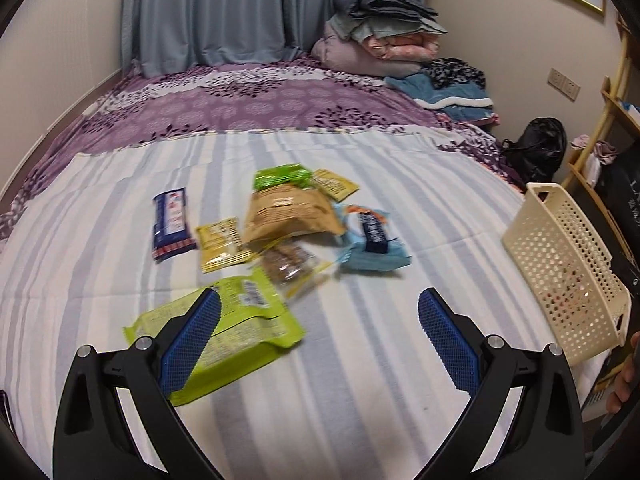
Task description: Organize snacks
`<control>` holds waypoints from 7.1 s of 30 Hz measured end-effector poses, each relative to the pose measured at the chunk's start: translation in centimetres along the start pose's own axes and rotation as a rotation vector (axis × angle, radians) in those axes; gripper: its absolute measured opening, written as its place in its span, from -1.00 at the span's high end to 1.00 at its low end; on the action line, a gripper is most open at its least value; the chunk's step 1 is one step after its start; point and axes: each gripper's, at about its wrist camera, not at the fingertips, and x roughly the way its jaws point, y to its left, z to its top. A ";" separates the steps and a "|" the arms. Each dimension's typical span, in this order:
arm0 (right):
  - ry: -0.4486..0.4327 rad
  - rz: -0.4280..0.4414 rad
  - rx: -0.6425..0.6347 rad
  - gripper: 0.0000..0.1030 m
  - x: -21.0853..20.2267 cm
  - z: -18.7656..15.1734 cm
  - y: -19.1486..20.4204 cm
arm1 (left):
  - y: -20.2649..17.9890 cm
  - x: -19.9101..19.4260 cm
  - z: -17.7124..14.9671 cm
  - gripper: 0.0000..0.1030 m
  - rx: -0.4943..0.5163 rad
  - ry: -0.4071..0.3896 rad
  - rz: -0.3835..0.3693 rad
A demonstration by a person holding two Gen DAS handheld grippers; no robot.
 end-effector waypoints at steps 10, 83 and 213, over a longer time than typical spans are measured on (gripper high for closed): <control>0.056 0.055 -0.064 -0.90 1.4 -1.0 2.9 | 6.1 0.3 -2.2 -0.95 -0.032 0.051 0.096; 0.278 0.209 -0.172 -0.90 15.7 -1.0 15.4 | 20.9 18.5 8.9 -0.15 -0.324 0.272 0.093; 0.365 0.214 -0.361 -0.21 7.9 -10.6 8.2 | -0.4 4.1 -3.3 0.11 -0.005 0.219 -0.123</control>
